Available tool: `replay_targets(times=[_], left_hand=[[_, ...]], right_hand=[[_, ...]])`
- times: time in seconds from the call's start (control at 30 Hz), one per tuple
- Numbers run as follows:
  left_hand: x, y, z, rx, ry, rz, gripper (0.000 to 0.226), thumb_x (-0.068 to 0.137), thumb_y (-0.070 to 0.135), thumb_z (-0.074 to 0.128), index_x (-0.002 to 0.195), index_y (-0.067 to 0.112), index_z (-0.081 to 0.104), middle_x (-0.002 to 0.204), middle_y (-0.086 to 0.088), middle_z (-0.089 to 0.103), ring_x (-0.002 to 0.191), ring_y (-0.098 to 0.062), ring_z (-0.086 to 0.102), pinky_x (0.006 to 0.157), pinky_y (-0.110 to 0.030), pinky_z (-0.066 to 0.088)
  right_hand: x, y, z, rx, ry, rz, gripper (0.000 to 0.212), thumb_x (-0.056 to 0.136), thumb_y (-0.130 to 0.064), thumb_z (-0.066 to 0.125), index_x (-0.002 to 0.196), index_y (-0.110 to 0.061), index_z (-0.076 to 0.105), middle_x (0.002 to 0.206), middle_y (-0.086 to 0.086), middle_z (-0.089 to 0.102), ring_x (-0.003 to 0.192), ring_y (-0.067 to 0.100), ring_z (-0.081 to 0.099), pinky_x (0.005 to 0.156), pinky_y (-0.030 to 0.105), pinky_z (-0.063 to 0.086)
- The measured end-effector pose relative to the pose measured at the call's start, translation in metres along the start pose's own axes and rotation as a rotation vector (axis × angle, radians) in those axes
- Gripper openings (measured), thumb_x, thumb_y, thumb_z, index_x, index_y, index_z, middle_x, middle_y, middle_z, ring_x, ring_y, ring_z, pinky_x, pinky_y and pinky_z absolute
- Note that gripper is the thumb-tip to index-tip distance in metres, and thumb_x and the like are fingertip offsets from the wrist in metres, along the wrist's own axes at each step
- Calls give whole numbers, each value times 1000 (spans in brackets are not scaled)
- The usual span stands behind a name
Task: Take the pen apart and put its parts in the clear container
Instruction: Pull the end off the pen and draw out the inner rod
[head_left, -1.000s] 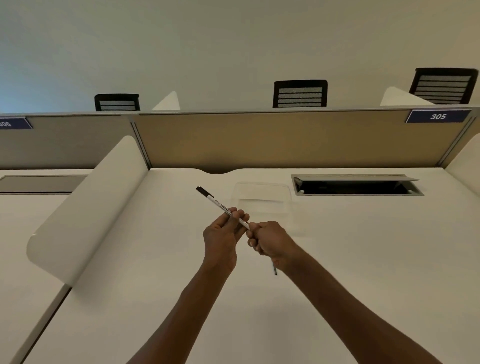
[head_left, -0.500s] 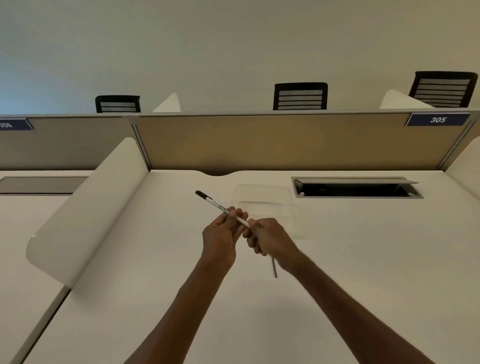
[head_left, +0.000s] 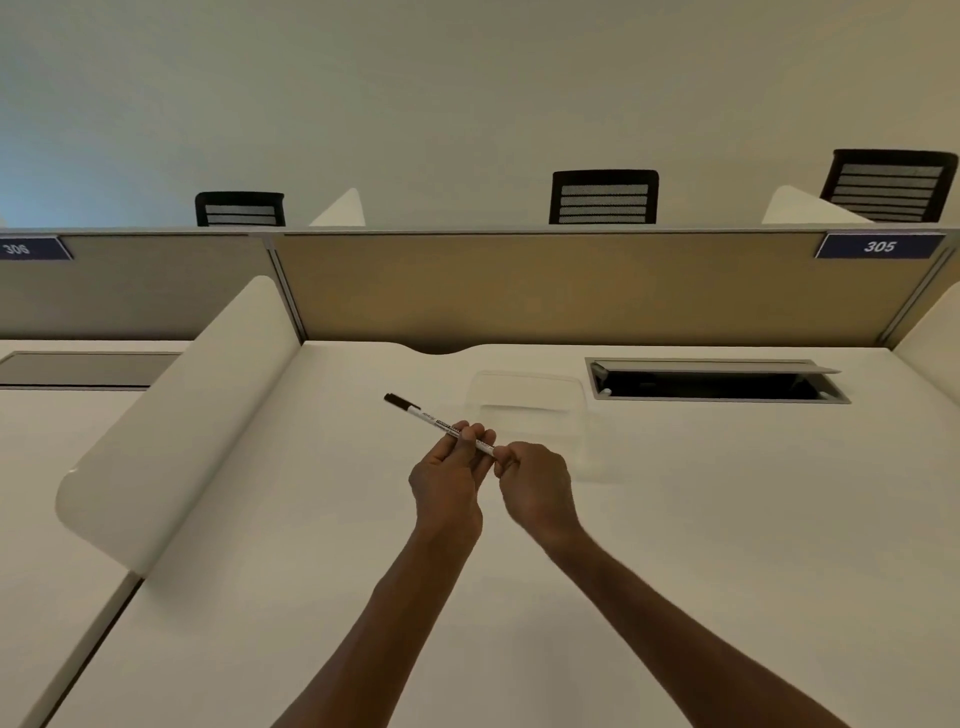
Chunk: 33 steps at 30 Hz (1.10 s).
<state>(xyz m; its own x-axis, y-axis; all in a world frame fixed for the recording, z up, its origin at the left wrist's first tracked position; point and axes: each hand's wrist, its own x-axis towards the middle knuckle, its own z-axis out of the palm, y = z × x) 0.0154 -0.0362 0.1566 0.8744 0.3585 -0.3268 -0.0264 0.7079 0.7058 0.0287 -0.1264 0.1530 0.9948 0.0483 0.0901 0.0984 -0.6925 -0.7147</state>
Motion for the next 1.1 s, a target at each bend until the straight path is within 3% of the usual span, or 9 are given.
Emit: replay_targets(times=[0.17,0.27,0.37,0.5,0.67,0.77,0.9,1.03,1.1], left_hand=[[-1,3,5,-96,114,-124,12,93,7,60,98,-3,66,91,-15,72,80,-22,73,58,-28,61],[0,2,0,-92,75,-143,14,94,7,59,100,-4,65,90,-14,72,82,-23,72,59,-28,61],[4,3,-8,-49,-9,-117,17,96,6,56,106,-5,64,90,-12,71,83,-21,73,65,-29,61],[8,8,-14,9,-157,-87,15,96,6,54,101,-2,65,87,-8,72,85,-19,74,68,-28,60],[10,13,-12,30,-248,-64,15,94,6,55,104,0,65,87,-8,73,86,-19,73,70,-28,59],[9,12,-14,42,-219,-29,16,95,5,54,106,0,65,88,-9,75,87,-21,73,71,-28,60],[5,4,-12,31,-117,15,16,92,2,57,105,-1,66,85,-9,76,85,-21,73,73,-30,61],[1,1,-4,-39,17,-22,16,93,4,60,105,-1,67,89,-12,75,84,-22,74,70,-30,62],[0,2,1,-81,78,-74,15,92,6,62,102,-4,67,94,-15,74,85,-23,74,64,-29,62]], right_hand=[[-5,19,13,-378,308,-503,20,80,7,64,68,-7,58,55,8,57,47,21,49,42,30,38],[-3,27,12,-382,301,-557,19,84,1,66,69,-8,58,55,7,57,47,20,47,41,29,37],[1,18,3,-114,-15,-256,26,97,-16,48,75,-10,61,64,7,65,55,21,54,52,31,41],[15,10,-30,735,-598,321,41,102,-31,40,81,-8,67,63,4,62,48,12,48,44,19,38],[17,10,-44,971,-812,528,37,102,-29,41,82,-9,65,66,2,61,48,7,45,40,14,31],[14,4,-37,915,-708,537,37,103,-30,42,75,-13,59,58,-2,56,42,5,42,36,14,30],[7,-4,-19,672,-412,418,37,101,-27,46,68,-14,58,55,-1,52,42,7,41,42,17,32],[0,-3,-2,21,-46,19,29,95,-15,48,73,-6,65,67,8,65,62,23,57,56,30,39],[-4,3,6,-198,149,-230,22,90,-4,49,72,-7,61,63,8,64,56,25,55,53,33,39]])
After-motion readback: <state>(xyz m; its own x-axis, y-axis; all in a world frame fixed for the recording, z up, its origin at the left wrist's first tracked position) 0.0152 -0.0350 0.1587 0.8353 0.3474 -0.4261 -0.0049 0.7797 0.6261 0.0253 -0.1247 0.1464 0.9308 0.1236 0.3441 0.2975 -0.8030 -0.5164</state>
